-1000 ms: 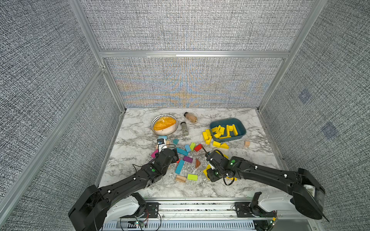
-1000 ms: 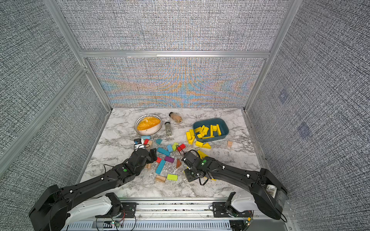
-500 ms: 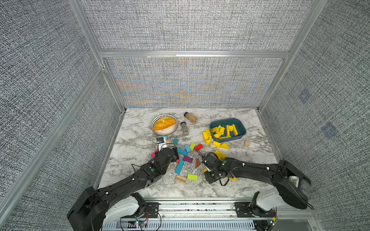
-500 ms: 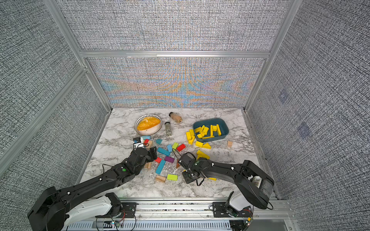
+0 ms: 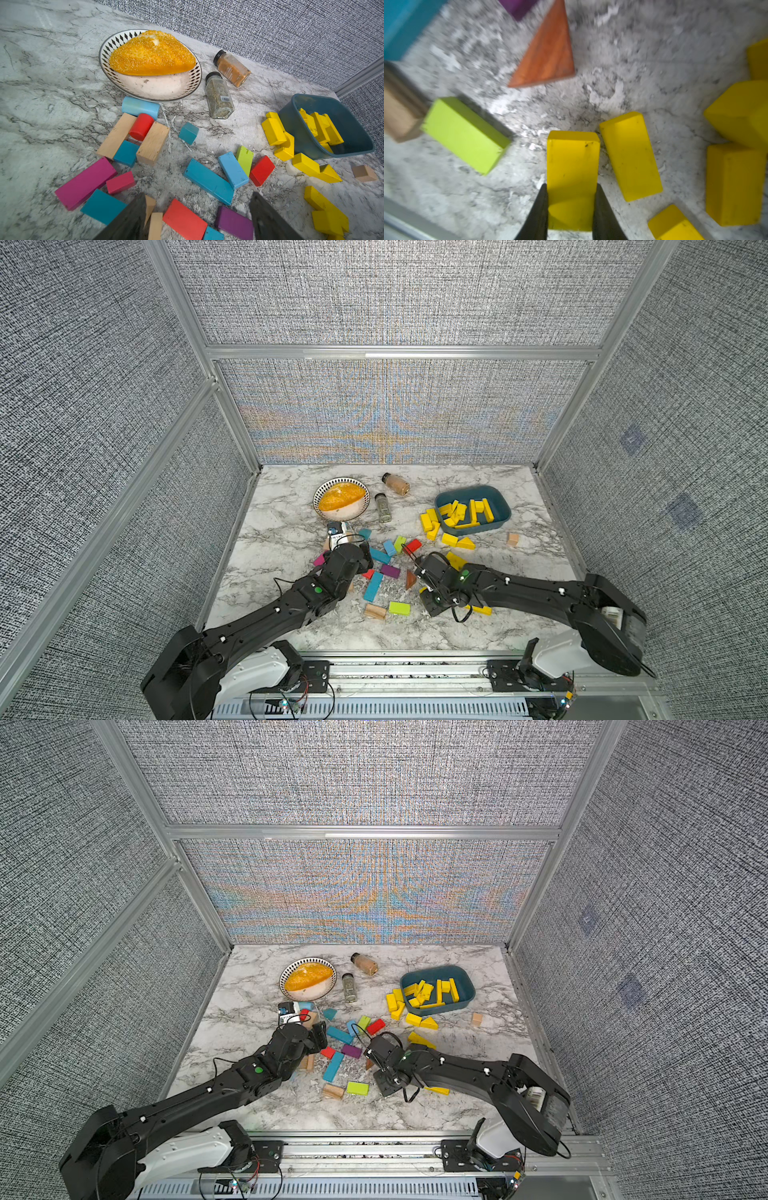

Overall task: Pick out the yellow building blocks
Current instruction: Pick up the building block from the center of the board, then place the building block in the storage box.

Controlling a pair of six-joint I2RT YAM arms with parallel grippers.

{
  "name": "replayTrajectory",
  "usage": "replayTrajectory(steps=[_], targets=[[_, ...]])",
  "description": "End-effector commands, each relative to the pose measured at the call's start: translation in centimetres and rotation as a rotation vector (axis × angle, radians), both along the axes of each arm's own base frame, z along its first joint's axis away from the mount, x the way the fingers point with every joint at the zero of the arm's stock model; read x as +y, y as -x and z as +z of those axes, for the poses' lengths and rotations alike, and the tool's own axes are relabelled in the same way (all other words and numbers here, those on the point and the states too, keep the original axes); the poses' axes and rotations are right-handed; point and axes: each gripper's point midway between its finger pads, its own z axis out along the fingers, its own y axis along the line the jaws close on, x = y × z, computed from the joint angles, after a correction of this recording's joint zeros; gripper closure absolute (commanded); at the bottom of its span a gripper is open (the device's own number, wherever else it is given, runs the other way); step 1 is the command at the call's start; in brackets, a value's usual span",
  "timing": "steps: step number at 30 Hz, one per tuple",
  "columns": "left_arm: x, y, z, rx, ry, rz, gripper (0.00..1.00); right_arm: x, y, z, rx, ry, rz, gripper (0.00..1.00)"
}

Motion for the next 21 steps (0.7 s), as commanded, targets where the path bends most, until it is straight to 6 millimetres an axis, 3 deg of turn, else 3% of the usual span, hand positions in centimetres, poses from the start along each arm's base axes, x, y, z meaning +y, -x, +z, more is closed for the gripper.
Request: replayTrajectory(steps=[1, 3, 6, 9, 15, 21], targets=[[0.0, -0.2, 0.1, 0.001, -0.024, 0.000, 0.21, 0.0, -0.3, 2.5, -0.030, -0.033, -0.012, 0.79], [-0.3, -0.3, 0.1, 0.006, -0.020, -0.007, 0.21, -0.6, -1.2, 3.9, -0.066, -0.034, -0.053, 0.79], [-1.0, -0.5, -0.3, 0.009, -0.001, -0.025, 0.21, -2.4, -3.5, 4.2, -0.090, -0.041, -0.138, 0.79], [-1.7, -0.7, -0.5, 0.019, -0.007, -0.048, 0.21, -3.5, -6.7, 5.1, -0.132, -0.071, -0.207, 0.80], [-2.3, -1.2, -0.6, 0.014, -0.013, -0.056, 0.21, -6.7, -15.2, 7.5, -0.268, -0.043, -0.321, 0.81], [-3.5, -2.0, 0.0, 0.007, -0.025, -0.088, 0.21, -10.6, -22.2, 7.1, -0.303, 0.001, -0.425, 0.81]])
